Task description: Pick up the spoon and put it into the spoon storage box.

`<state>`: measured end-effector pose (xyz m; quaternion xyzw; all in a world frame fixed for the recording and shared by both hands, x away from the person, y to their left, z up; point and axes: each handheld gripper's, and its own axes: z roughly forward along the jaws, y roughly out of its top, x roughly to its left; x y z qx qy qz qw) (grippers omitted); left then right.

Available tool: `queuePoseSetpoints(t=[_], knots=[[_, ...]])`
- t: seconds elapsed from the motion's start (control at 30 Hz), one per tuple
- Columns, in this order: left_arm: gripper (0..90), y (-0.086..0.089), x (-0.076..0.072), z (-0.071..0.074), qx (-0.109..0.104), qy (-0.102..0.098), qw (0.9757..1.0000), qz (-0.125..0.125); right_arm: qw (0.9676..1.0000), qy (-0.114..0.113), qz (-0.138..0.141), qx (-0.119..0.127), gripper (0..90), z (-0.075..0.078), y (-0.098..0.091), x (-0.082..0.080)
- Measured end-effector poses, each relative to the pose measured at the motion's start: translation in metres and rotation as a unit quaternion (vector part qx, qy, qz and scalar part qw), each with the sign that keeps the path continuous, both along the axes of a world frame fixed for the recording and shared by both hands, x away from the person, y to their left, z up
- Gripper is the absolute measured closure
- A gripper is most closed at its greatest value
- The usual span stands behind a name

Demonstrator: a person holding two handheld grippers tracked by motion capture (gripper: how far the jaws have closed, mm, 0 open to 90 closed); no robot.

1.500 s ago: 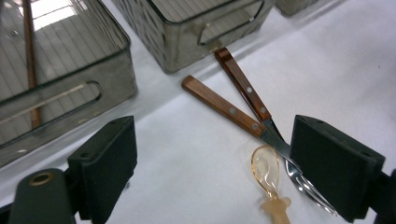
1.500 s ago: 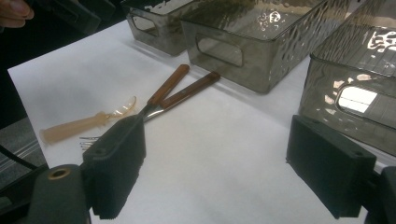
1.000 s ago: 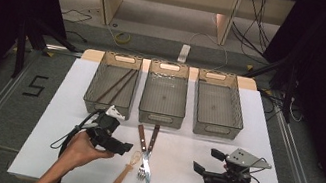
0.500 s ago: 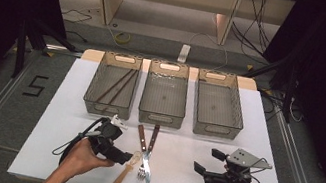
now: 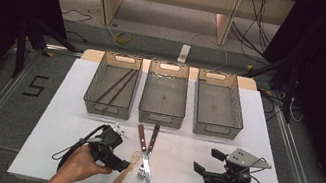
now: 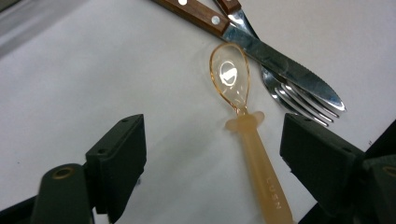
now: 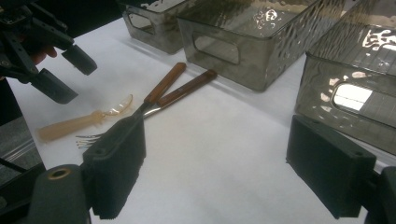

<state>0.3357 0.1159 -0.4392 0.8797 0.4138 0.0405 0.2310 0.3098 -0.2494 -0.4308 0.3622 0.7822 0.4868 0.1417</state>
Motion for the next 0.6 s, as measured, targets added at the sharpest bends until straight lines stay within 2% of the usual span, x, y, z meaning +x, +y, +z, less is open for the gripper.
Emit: queuePoseSetpoints(t=[0.47,0.6], knots=[[40.0,-0.017,-0.015,-0.012,0.016,0.030,0.9987,-0.037,1.0000,-0.001,0.001,-0.009,20.4,0.000,0.002,-0.001],[47.7,-0.018,-0.017,-0.013,0.010,0.038,0.9982,-0.046,1.0000,0.000,0.001,-0.009,20.5,0.000,0.003,-0.002]])
